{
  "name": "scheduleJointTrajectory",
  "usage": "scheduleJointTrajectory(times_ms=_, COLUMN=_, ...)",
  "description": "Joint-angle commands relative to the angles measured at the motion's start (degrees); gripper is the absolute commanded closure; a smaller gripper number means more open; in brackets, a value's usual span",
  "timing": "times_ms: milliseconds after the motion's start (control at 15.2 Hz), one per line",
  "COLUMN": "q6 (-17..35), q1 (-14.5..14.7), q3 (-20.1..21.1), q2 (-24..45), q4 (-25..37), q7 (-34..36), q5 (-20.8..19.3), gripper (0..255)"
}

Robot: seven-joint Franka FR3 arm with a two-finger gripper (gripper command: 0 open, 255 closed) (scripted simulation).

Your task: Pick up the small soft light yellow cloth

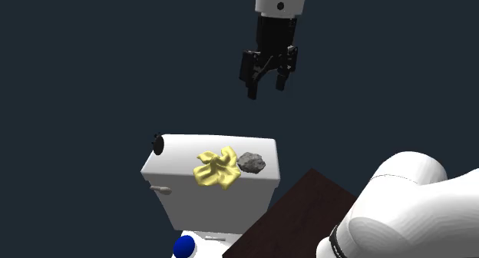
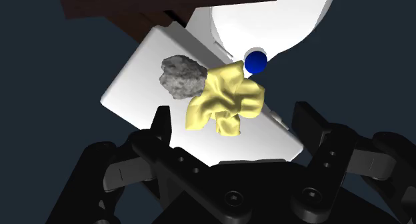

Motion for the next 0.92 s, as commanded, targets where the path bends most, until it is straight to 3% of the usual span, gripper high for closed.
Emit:
scheduleJointTrajectory(times_ms=0, q6=0.0, q1=0.0, q3=0.0, q2=0.0, q4=0.0, q7=0.0, q5=0.0, gripper=0)
scheduleJointTrajectory(times_ms=858, q6=26.7, q1=0.65, q3=5.0, q2=17.39, q4=-7.75, q7=1.22, q5=-0.47, gripper=0)
